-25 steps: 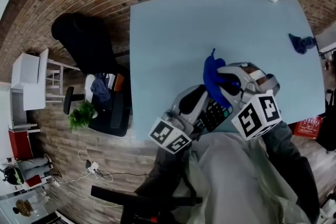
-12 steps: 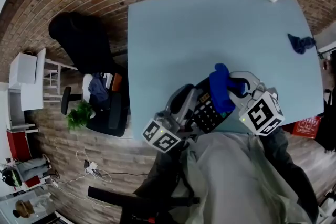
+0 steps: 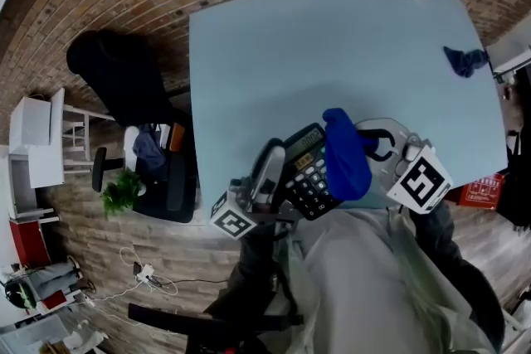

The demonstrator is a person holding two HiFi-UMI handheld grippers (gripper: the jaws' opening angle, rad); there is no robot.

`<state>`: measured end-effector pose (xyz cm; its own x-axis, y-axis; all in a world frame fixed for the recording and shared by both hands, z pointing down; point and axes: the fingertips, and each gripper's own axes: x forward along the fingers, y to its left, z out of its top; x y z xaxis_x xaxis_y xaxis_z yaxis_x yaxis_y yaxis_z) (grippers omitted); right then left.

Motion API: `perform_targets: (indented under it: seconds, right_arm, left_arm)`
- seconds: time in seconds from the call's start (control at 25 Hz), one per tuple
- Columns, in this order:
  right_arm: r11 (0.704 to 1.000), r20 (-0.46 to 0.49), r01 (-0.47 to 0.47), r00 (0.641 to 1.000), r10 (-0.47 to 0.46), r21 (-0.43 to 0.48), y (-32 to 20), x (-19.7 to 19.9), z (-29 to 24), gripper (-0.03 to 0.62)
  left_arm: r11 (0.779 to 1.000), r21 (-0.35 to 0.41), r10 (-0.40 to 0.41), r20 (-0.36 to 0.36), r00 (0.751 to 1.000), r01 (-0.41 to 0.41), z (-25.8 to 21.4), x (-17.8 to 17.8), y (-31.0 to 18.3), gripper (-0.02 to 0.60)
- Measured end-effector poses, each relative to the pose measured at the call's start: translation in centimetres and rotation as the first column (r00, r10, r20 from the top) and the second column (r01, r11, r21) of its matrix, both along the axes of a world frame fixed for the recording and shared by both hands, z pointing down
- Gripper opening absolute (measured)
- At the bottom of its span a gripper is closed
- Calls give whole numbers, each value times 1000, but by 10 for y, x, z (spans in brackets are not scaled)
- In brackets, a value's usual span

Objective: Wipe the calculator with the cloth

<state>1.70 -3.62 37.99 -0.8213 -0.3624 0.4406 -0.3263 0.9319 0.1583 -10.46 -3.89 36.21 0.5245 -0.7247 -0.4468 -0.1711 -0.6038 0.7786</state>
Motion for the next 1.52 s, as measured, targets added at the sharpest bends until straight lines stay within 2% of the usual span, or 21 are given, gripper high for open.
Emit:
perform_targets:
  seconds: [0.12, 0.2, 0.28, 0.44, 0.52, 0.64, 0.72, 0.76, 0.84, 0.88, 0.96, 1.04, 1.12, 1.28, 1.32, 1.4, 1.44, 1.52]
  right_arm:
    - [983, -101, 181, 979, -176, 38, 36, -11, 6, 51]
    - [960, -116, 281, 953, -279, -2, 63, -13, 10, 51]
    - [944, -125, 329, 936, -329, -14, 77, -15, 13, 51]
    - [959, -112, 279, 956, -273, 50, 56, -20, 11, 51]
    - [961, -141, 261, 958, -248, 90, 40, -20, 10, 51]
    - [963, -165, 227, 965, -202, 147, 19, -23, 10, 51]
    - [967, -109, 188, 979, -172, 170, 10, -30, 5, 51]
    - [971, -60, 174, 984, -166, 166, 8, -33, 2, 51]
    - [975, 21, 170, 984, -175, 144, 16, -41, 0, 51]
    - [974, 34, 188, 980, -194, 130, 25, -45, 3, 51]
    - [965, 60, 245, 966, -250, 89, 52, -53, 10, 51]
    - [958, 159, 284, 945, -286, 33, 76, -64, 12, 51]
    - [956, 246, 295, 926, -287, 6, 85, -73, 12, 51]
    - [968, 277, 250, 929, -247, 27, 64, -63, 12, 51]
    - [978, 288, 206, 936, -205, 24, 53, -57, 10, 51]
    - [998, 340, 48, 940, -29, -47, 25, -38, 6, 51]
    - [996, 348, -26, 936, 52, -80, 11, -28, 6, 51]
    - [994, 322, -94, 940, 108, -59, -7, -18, 5, 51]
  left_arm:
    - [999, -34, -45, -98, 994, 42, 3, -19, -4, 49]
    - [997, -50, -65, -171, 983, 57, -1, -31, -6, 48]
    - [997, -46, -63, -196, 979, 55, -5, -34, -6, 48]
    - [999, -26, 20, -239, 971, -27, -13, -10, -2, 48]
    - [998, -21, 58, -256, 965, -66, -15, 5, 0, 47]
    - [996, -16, 80, -244, 967, -86, -16, 11, 0, 46]
    - [996, -12, 81, -211, 974, -86, -18, 14, 1, 46]
    - [996, -15, 78, -224, 971, -83, -18, 16, 1, 46]
    - [997, -32, 57, -297, 953, -70, -17, 14, -1, 46]
    - [998, -44, 33, -318, 947, -50, -15, 10, -4, 46]
    - [997, -74, -31, -318, 947, 8, -11, -1, -10, 46]
    - [995, -91, -71, -289, 955, 46, -9, -6, -17, 46]
    - [996, -84, -63, -271, 961, 41, -10, -2, -18, 46]
    - [998, -64, -34, -267, 963, 18, -12, 4, -15, 46]
    - [998, -62, -28, -271, 962, 12, -13, 4, -14, 46]
    - [998, -59, -13, -270, 963, -2, -14, 6, -12, 46]
    - [998, -59, -6, -268, 963, -10, -14, 7, -10, 46]
    - [997, -63, 16, -265, 964, -34, -13, 12, -8, 46]
